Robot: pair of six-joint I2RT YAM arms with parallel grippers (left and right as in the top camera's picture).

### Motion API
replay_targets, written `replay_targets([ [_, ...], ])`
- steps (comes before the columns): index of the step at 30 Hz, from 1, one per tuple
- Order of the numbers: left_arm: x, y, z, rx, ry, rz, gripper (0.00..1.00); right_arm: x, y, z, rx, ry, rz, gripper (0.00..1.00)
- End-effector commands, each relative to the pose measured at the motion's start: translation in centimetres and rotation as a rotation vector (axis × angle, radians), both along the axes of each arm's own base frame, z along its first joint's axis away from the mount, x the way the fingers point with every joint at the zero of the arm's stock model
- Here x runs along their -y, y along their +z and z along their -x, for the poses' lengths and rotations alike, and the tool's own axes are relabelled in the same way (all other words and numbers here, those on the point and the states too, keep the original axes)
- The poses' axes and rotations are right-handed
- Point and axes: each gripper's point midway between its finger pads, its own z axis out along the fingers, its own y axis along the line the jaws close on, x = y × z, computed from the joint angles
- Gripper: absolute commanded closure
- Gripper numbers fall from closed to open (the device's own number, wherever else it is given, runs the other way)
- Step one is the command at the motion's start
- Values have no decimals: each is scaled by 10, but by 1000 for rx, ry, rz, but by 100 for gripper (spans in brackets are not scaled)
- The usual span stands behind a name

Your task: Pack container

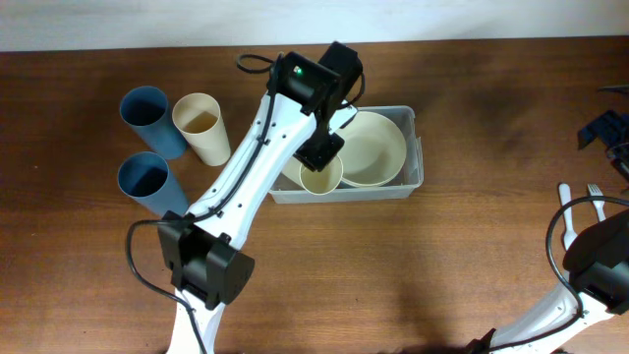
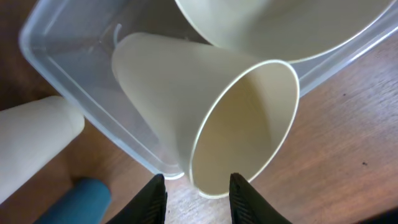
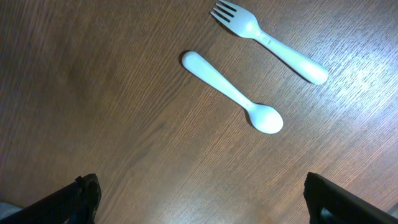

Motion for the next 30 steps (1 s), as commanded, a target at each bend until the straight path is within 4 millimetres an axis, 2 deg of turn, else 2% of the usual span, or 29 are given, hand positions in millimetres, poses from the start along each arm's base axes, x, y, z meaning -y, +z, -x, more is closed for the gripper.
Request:
replay_targets([
  [1,-4,-1,1,5,-20,-8,65,3,-1,1,-6,-8,9,1],
  [11,-3,-4,-12,43,-7,7,65,3,-1,1,-6,-8,9,1],
  [19,-22,-20,-17,4,36,-18,65,3,-1,1,-6,-8,9,1],
  [22,-26,-21,-20,6,47,-17,65,3,-1,1,-6,-8,9,1],
  [24,-27,-20,-23,15,54,-11,72,3,-1,1,-6,-8,9,1],
  [28,-27,-20,-28,28,59,-3,96,3,-1,1,-6,-8,9,1],
  [30,-26,-20,-30,35,61,1,98,3,-1,1,-6,-8,9,1],
])
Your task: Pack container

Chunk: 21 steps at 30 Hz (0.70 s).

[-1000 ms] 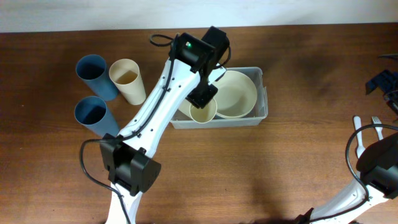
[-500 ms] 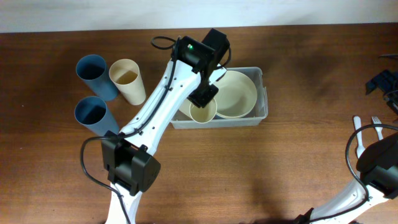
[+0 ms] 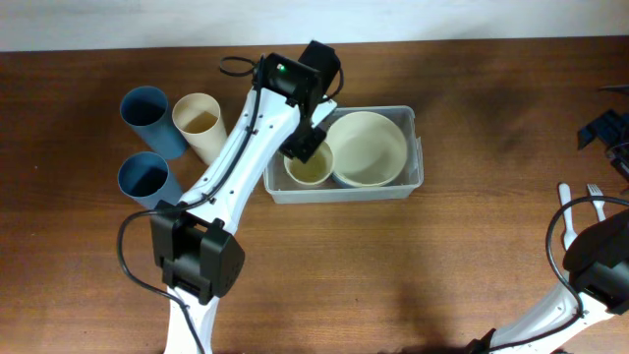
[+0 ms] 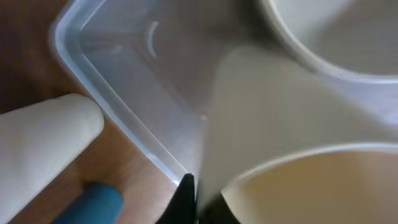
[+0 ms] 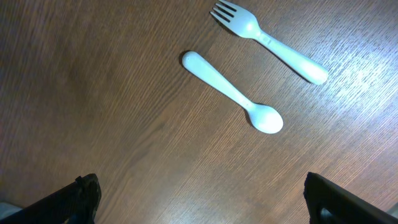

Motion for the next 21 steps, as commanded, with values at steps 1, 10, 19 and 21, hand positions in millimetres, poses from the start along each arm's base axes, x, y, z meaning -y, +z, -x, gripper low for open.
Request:
replay_targets([
  [1,2,4,-3,20,-6,15,98,3,-1,1,-6,-8,9,1],
  [10,3,5,-16,43,72,95,99,3,-1,1,-6,-8,9,1],
  [19,-25,1,14,-101,157,36,98,3,-1,1,-6,-8,9,1],
  [21,-22,1,16,-111,156,48,98,3,-1,1,-6,-8,9,1],
])
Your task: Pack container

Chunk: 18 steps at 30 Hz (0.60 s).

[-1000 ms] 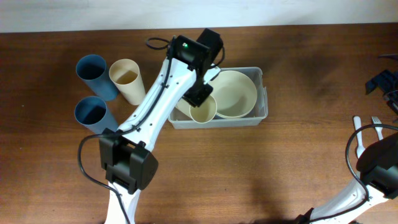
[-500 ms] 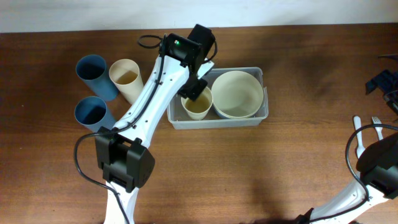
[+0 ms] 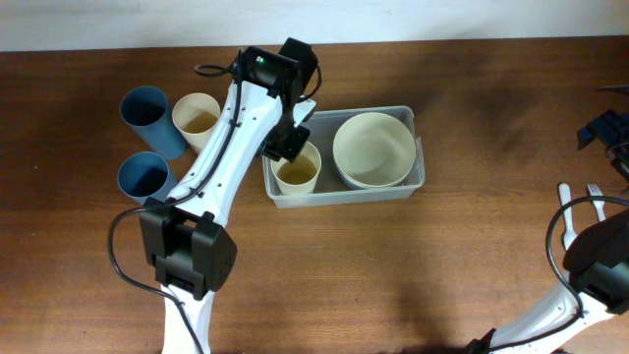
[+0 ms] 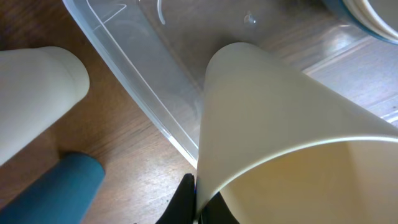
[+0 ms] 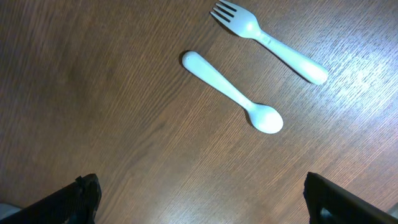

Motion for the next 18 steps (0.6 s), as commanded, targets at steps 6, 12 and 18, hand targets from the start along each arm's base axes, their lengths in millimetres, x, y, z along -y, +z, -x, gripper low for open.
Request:
replay_targets([
  [6,8,4,10,-38,20,58,86,3,-1,1,-6,-8,9,1],
  [12,11,4,6,-23,20,75,61,3,-1,1,-7,-8,9,1],
  [18,10,13,-22,95,36,93,60,3,-1,1,-6,-8,9,1],
])
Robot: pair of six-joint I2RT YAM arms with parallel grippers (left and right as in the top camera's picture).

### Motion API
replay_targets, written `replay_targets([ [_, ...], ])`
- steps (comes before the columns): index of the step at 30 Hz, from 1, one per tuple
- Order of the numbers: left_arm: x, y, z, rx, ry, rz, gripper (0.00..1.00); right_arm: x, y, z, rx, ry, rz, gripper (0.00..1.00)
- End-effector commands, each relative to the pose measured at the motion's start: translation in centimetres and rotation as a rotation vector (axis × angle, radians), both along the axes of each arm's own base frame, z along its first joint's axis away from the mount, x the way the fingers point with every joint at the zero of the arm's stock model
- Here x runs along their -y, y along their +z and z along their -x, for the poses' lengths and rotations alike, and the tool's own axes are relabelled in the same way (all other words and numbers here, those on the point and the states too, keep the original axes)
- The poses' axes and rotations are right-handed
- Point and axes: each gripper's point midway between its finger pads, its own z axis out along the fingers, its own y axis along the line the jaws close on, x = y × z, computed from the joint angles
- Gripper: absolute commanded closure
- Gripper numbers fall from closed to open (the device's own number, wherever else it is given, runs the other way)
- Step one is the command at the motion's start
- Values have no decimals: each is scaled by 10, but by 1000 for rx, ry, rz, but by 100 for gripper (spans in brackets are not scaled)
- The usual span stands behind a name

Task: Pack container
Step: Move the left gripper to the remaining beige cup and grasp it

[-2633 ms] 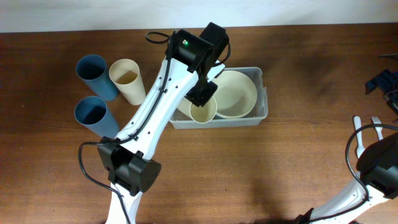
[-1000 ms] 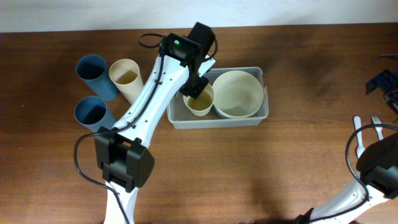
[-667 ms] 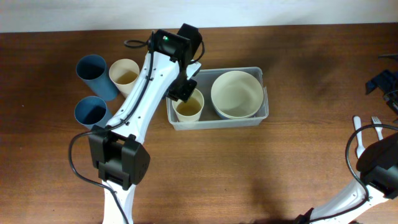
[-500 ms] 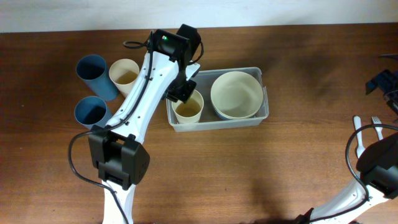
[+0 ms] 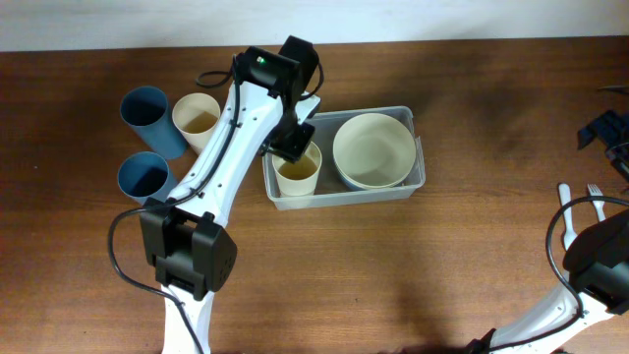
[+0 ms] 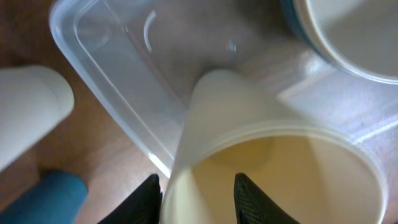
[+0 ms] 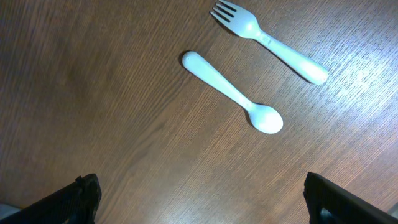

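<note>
A cream cup (image 5: 297, 173) stands upright in the left end of the clear plastic container (image 5: 344, 195), beside a cream bowl (image 5: 371, 149) that fills its right end. My left gripper (image 6: 199, 200) is open just above the cup (image 6: 261, 162), one finger outside its rim and one inside, with slack around the wall. Far to the right, my right gripper (image 7: 202, 199) hangs open over bare table, below a white spoon (image 7: 233, 93) and a white fork (image 7: 267, 40).
Left of the container stand another cream cup (image 5: 200, 120) and two blue cups (image 5: 144, 108) (image 5: 145, 175). A dark object (image 5: 607, 130) lies at the right table edge. The left arm reaches from the front edge over the container's left end.
My left gripper was shut on the cream cup's rim; now its fingers stand apart and the cup rests on the container floor. The right arm has not moved.
My left gripper first stood open at the tilted cream cup on the container's front rim. Then it was shut on the rim, the cup inside the container next to the bowl. Then the cup stood upright at the left end, and now it is let go.
</note>
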Motion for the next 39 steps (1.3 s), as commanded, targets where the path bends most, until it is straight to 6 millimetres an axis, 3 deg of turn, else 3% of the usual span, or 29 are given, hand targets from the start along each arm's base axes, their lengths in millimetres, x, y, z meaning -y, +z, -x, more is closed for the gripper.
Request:
replay_targets([
  [1,-5,20,-21,99,35,29,60,3,-1,1,-6,-8,9,1],
  [7,-28,81,-55,279,150,110,53,3,-1,1,-6,-8,9,1],
  [10,-56,108,-58,327,208,108,48,3,-1,1,-6,-8,9,1],
  [12,-87,116,-56,338,266,49,47,3,-1,1,-6,-8,9,1],
  [14,-107,114,-54,323,299,10,47,3,-1,1,-6,-8,9,1],
  [18,-120,98,-56,278,306,-11,47,3,-1,1,-6,-8,9,1],
  [27,-111,65,-65,199,291,-2,47,3,-1,1,-6,-8,9,1],
  [35,-106,16,-76,101,286,-16,48,3,-1,1,-6,-8,9,1],
  [39,-106,7,-77,80,308,-17,48,3,-1,1,-6,-8,9,1],
])
